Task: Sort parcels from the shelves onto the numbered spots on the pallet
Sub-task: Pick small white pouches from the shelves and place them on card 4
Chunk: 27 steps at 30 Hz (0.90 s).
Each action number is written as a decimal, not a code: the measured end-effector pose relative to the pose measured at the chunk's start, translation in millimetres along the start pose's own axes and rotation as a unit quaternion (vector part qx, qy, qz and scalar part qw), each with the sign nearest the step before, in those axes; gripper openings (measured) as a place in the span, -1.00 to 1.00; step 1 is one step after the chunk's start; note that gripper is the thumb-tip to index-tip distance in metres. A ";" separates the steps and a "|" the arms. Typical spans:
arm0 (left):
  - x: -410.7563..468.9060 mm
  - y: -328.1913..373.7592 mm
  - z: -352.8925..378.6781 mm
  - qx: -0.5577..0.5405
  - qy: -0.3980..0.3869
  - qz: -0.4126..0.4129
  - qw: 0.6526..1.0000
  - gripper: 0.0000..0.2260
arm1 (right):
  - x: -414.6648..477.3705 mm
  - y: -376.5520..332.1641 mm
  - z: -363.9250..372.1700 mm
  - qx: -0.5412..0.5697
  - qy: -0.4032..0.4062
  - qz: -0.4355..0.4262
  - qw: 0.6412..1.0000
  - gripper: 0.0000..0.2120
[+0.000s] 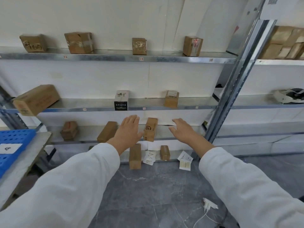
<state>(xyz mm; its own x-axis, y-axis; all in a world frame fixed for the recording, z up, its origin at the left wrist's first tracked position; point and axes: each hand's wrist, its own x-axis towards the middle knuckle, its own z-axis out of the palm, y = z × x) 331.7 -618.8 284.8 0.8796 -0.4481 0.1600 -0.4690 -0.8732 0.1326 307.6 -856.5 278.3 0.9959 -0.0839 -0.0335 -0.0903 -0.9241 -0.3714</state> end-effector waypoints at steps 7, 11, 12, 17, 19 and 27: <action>41.6 29.4 31.8 -0.010 -0.012 0.002 1.000 -0.42 | 28.5 34.1 6.7 -0.014 -0.016 -0.005 1.000 -0.47; 85.3 29.8 44.0 -0.018 -0.016 0.002 1.000 -0.42 | 62.5 48.8 8.3 -0.023 -0.028 -0.001 0.999 -0.46; 99.1 28.4 46.0 -0.018 -0.017 0.005 1.000 -0.42 | 73.7 51.9 7.0 -0.023 -0.033 0.001 0.999 -0.46; 184.4 14.2 41.5 -0.036 -0.009 0.027 0.999 -0.43 | 140.2 61.3 -16.3 -0.007 -0.024 0.010 1.000 -0.45; 223.9 8.6 37.7 -0.049 -0.005 0.029 0.998 -0.43 | 169.4 64.3 -30.3 0.001 -0.019 0.016 1.000 -0.47; 333.7 -6.5 72.8 -0.032 -0.032 0.105 0.993 -0.45 | 278.9 83.8 -43.4 -0.007 -0.042 0.038 0.998 -0.58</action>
<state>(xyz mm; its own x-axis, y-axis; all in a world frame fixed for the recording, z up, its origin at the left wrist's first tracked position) 634.1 -776.6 266.1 0.7645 -0.6317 0.1286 -0.6446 -0.7463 0.1660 577.8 -973.6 278.1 0.9828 -0.1225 -0.1385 -0.1644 -0.9215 -0.3518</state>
